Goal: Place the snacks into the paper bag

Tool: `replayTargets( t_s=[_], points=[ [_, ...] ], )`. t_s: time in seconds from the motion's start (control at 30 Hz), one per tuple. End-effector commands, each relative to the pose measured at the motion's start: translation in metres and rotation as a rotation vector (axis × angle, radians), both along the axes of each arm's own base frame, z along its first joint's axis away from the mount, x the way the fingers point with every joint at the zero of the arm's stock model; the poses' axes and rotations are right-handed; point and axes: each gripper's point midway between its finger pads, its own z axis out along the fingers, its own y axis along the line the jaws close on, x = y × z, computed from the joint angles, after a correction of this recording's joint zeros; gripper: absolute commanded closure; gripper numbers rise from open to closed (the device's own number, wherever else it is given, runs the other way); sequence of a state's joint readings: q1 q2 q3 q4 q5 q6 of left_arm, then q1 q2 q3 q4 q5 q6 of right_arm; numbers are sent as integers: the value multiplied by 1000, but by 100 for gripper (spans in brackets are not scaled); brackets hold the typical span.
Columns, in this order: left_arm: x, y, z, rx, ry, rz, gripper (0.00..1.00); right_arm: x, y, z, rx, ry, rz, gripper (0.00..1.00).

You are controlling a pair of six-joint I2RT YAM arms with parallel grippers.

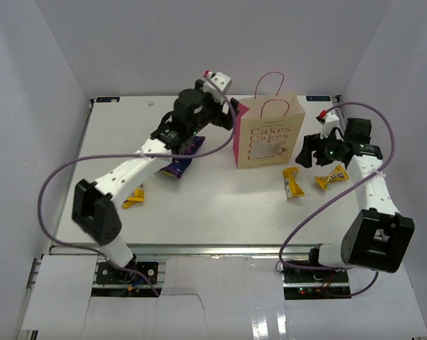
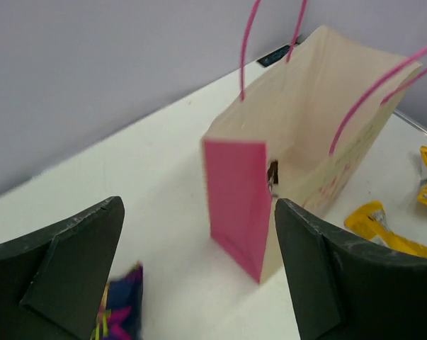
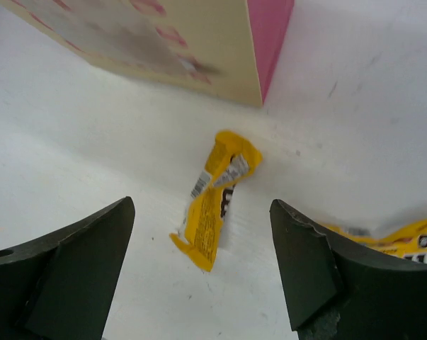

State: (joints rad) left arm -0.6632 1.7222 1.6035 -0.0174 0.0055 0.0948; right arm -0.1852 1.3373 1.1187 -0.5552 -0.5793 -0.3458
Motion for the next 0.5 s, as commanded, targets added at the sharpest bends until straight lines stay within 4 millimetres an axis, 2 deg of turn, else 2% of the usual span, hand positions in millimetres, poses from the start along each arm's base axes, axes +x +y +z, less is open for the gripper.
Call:
replayTargets(
  t_s=[0.0,0.03,0.07,0.13,0.17,0.27,0.3,0.47],
  points=[
    [-34,68,27,-189,57,178,2,-7,-18,-44,-145,136,-156,17],
    [-38,82,18,-206,85,206,2,-11,-14,-57,-157,174,-158,17],
    [-55,97,-5,-205,137,223,2,-13,-6,-69,-156,213,-148,17],
    [-65,118,-27,-268,227,279,2,-10,-4,-82,-182,229,-168,18],
    [-79,132,-50,-267,285,309,2,-11,0,-95,-188,262,-172,18],
    [-95,159,-83,-337,416,414,2,-4,-4,-114,-214,302,-216,21],
    [-106,168,-94,-349,438,432,2,-4,-5,-119,-221,314,-231,23],
    [-132,189,-115,-434,495,498,2,-13,-3,-143,-215,398,-224,32]
  ],
)
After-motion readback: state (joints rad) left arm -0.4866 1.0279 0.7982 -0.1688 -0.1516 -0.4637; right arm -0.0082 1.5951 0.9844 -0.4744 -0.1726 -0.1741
